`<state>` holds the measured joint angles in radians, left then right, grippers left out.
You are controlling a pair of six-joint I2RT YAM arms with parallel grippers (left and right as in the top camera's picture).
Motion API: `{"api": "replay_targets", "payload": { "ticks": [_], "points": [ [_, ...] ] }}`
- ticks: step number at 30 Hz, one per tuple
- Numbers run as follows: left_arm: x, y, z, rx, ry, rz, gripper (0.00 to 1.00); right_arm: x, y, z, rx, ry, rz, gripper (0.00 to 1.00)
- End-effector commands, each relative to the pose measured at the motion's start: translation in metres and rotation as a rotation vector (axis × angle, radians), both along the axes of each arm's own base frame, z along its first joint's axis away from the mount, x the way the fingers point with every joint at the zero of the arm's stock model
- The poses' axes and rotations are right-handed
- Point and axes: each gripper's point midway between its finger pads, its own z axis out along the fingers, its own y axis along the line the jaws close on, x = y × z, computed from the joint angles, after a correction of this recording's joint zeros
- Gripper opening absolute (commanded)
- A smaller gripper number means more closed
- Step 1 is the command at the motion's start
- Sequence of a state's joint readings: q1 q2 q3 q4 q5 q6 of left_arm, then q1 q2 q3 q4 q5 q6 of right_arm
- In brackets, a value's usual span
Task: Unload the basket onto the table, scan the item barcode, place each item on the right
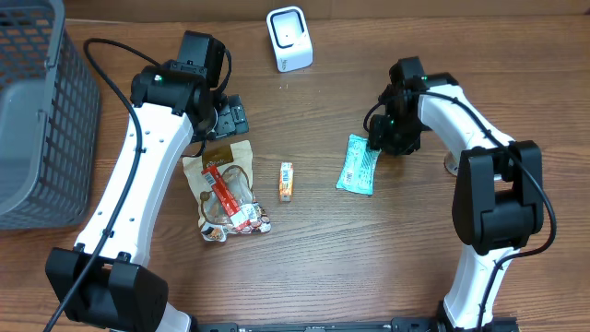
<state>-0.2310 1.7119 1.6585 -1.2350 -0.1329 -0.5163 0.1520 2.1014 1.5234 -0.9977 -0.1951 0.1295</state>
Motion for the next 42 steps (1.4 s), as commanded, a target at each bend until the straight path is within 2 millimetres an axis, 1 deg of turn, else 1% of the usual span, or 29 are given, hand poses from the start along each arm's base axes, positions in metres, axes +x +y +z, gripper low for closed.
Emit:
{"api": "replay_targets", "payload": {
  "ticks": [1, 2, 5, 6, 7, 9, 11, 12, 13, 16, 18, 20, 22, 24, 27, 34, 37, 39, 42],
  "points": [
    [0.002, 0.002, 0.011, 0.009, -0.032, -0.009, 1.00, -0.007, 0.004, -0.008, 0.021, -0.002, 0.012, 0.44],
    [0.002, 0.002, 0.011, 0.009, -0.032, -0.009, 1.00, -0.008, 0.004, -0.012, 0.021, -0.005, 0.012, 0.41],
    [0.002, 0.002, 0.011, 0.009, -0.032, -0.009, 1.00, -0.012, 0.003, -0.023, 0.021, -0.006, 0.012, 0.19],
    [0.002, 0.002, 0.011, 0.009, -0.032, -0.009, 1.00, -0.013, 0.003, -0.024, 0.021, -0.004, 0.012, 0.10],
    [0.002, 0.002, 0.011, 0.009, -0.032, -0.009, 1.00, -0.013, 0.003, -0.023, 0.021, -0.005, 0.012, 0.04],
    [0.002, 0.002, 0.011, 0.009, -0.032, -0.009, 1.00, -0.008, 0.003, -0.017, 0.023, -0.018, 0.012, 0.04],
    [0.002, 0.002, 0.011, 0.009, -0.032, -0.009, 1.00, 0.000, 0.004, -0.003, 0.028, -0.043, 0.010, 0.04],
    [0.002, 0.002, 0.011, 0.009, -0.032, -0.009, 1.00, 0.006, 0.006, 0.011, 0.037, -0.068, 0.011, 0.04],
    [0.002, 0.002, 0.011, 0.009, -0.032, -0.009, 1.00, 0.010, 0.007, 0.021, 0.046, -0.086, 0.012, 0.04],
    [0.002, 0.002, 0.011, 0.009, -0.032, -0.009, 1.00, 0.024, 0.016, 0.066, 0.096, -0.179, 0.050, 0.04],
    [0.002, 0.002, 0.011, 0.009, -0.032, -0.009, 1.00, 0.027, 0.021, 0.095, 0.125, -0.231, 0.077, 0.04],
    [0.002, 0.002, 0.011, 0.009, -0.032, -0.009, 1.00, 0.025, 0.020, 0.113, 0.129, -0.263, 0.071, 0.04],
    [0.002, 0.002, 0.011, 0.009, -0.032, -0.009, 0.99, 0.017, 0.019, 0.125, 0.135, -0.257, 0.034, 0.04],
    [0.002, 0.002, 0.011, 0.009, -0.032, -0.009, 1.00, 0.011, 0.018, 0.126, 0.136, -0.229, 0.002, 0.04],
    [0.002, 0.002, 0.011, 0.009, -0.032, -0.009, 1.00, 0.002, 0.016, 0.123, 0.137, -0.172, -0.060, 0.04],
    [0.002, 0.002, 0.011, 0.009, -0.032, -0.009, 1.00, 0.007, 0.018, 0.124, 0.154, -0.174, -0.119, 0.04],
    [0.002, -0.008, 0.011, -0.051, -0.033, -0.013, 1.00, 0.007, 0.025, 0.127, 0.200, -0.172, -0.122, 0.04],
    [0.004, -0.014, 0.012, -0.086, -0.037, -0.018, 1.00, 0.008, 0.025, 0.127, 0.204, -0.164, -0.153, 0.04],
    [0.008, -0.016, 0.014, -0.096, -0.056, -0.020, 1.00, 0.008, 0.031, 0.130, 0.238, -0.162, -0.144, 0.04]
  ]
}}
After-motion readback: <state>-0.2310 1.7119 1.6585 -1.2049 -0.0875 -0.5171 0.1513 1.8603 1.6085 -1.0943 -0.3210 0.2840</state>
